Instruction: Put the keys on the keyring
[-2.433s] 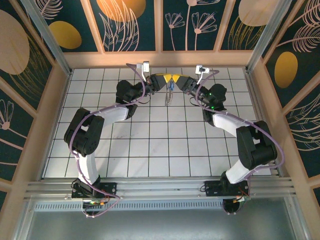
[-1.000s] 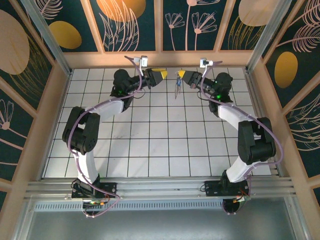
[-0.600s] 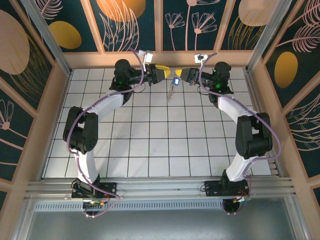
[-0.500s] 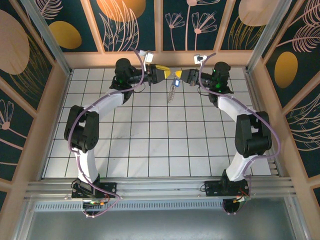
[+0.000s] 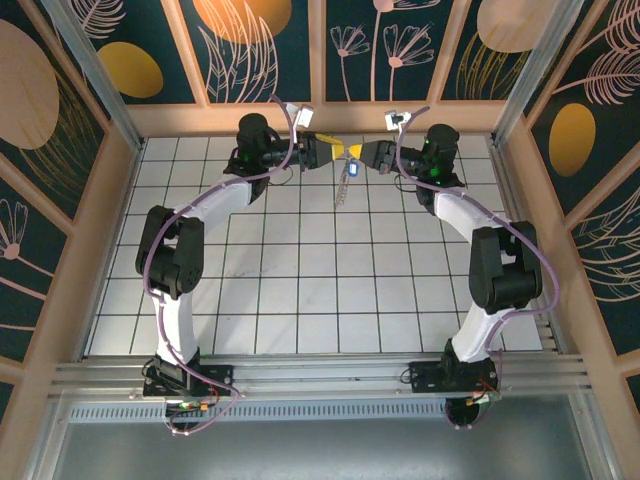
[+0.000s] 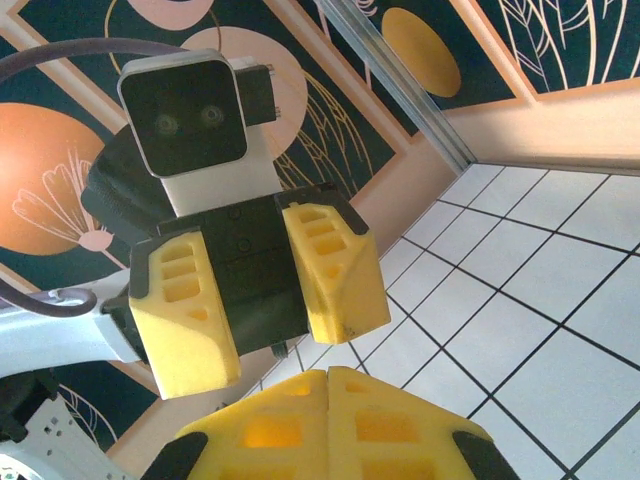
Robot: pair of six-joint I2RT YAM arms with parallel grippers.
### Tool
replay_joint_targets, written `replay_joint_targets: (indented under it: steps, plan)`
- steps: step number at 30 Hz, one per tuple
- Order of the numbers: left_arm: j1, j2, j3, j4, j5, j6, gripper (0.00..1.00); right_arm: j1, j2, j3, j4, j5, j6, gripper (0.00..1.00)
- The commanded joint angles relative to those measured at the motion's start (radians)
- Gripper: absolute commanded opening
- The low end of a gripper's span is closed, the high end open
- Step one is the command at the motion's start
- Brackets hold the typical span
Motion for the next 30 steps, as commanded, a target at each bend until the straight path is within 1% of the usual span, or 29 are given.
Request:
replay_joint_targets:
  steps: [1,14,16,25,30]
  plan:
    - [0.005,0.019,0.028,0.01,0.025,0.009,0.35,0.009,-0.007,0.035,0.063,-0.026,0.005,0.0]
    - [0.003,0.038,0.021,0.049,0.028,-0.025,0.35,0.021,-0.01,0.033,0.073,-0.021,0.012,0.0]
    - [0.003,0.039,0.02,0.057,0.031,-0.031,0.33,0.024,-0.009,0.036,0.073,-0.02,0.011,0.0]
    - [-0.007,0.046,0.026,0.084,0.045,-0.046,0.23,0.028,0.001,0.04,0.073,-0.015,0.01,0.0]
    - [-0.012,0.047,0.023,0.095,0.049,-0.05,0.13,0.03,0.004,0.038,0.073,-0.014,0.008,0.0]
